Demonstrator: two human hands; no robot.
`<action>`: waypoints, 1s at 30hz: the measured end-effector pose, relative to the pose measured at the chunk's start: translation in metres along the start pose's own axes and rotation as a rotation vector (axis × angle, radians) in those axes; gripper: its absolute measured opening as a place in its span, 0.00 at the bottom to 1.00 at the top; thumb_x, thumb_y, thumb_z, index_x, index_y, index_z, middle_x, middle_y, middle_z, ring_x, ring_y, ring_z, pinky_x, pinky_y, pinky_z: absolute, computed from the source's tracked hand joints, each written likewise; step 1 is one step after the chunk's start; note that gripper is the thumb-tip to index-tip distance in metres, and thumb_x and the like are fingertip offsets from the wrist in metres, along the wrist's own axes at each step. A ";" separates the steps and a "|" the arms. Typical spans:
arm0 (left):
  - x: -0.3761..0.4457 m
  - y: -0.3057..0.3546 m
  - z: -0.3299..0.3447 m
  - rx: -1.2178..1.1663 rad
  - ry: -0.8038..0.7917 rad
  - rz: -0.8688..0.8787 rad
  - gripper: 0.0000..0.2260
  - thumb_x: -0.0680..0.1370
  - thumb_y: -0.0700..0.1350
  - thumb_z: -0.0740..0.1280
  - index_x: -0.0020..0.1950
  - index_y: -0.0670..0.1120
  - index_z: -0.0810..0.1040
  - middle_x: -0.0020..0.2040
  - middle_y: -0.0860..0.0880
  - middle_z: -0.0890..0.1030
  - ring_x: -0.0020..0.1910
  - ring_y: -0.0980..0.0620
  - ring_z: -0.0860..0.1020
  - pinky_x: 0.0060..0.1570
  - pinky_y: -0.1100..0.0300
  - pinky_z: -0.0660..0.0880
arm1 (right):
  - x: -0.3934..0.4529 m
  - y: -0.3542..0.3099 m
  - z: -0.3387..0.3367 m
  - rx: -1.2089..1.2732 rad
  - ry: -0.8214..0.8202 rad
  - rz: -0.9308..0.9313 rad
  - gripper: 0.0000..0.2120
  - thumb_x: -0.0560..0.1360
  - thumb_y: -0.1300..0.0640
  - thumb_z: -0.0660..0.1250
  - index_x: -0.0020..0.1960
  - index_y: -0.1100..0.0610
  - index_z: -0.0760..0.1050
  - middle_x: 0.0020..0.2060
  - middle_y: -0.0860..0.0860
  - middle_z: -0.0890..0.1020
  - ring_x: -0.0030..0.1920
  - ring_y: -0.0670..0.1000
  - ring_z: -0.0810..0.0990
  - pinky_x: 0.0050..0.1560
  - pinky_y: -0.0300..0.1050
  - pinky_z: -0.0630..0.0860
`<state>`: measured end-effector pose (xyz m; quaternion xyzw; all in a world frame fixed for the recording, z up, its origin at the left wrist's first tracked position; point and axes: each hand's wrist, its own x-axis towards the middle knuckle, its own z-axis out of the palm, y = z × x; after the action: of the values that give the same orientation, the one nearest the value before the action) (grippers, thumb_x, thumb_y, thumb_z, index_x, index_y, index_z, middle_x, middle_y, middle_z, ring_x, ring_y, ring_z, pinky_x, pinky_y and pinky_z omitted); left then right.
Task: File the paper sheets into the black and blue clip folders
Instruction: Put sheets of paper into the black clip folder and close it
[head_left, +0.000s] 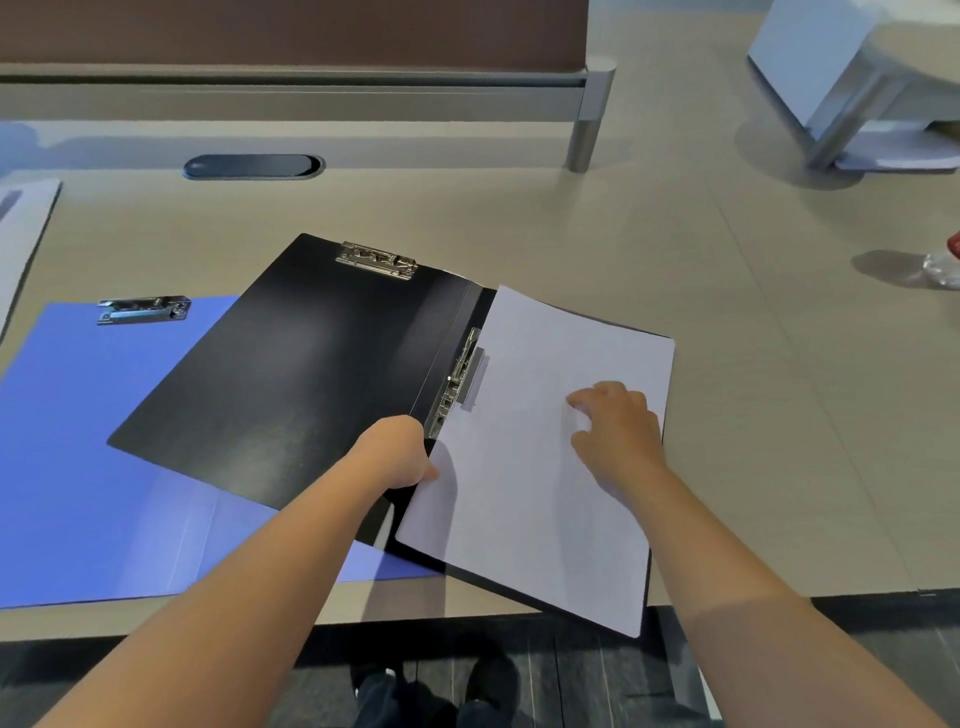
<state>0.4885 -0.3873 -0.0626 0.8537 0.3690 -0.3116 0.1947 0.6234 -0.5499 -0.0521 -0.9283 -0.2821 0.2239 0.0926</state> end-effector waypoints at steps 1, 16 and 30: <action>0.001 0.001 -0.001 0.009 -0.002 0.003 0.19 0.75 0.47 0.65 0.27 0.44 0.64 0.27 0.49 0.65 0.26 0.53 0.64 0.38 0.60 0.68 | 0.001 -0.005 0.000 -0.017 -0.009 0.009 0.24 0.75 0.53 0.61 0.70 0.49 0.65 0.72 0.52 0.64 0.70 0.56 0.62 0.67 0.48 0.63; 0.035 0.024 -0.053 -0.697 0.332 0.253 0.16 0.79 0.40 0.58 0.68 0.41 0.67 0.68 0.45 0.74 0.67 0.47 0.72 0.62 0.59 0.67 | 0.010 -0.041 0.003 -0.038 -0.139 0.077 0.36 0.71 0.47 0.63 0.75 0.44 0.52 0.76 0.54 0.52 0.74 0.58 0.53 0.71 0.51 0.55; 0.032 0.011 -0.062 -1.015 0.148 0.296 0.06 0.78 0.42 0.61 0.46 0.47 0.78 0.40 0.51 0.78 0.41 0.56 0.75 0.56 0.59 0.69 | 0.010 -0.042 0.004 0.030 -0.151 0.106 0.38 0.70 0.49 0.64 0.75 0.44 0.50 0.78 0.54 0.48 0.76 0.58 0.48 0.74 0.52 0.51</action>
<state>0.5379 -0.3429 -0.0377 0.7148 0.3615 -0.0020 0.5986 0.6086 -0.5094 -0.0470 -0.9209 -0.2353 0.3020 0.0729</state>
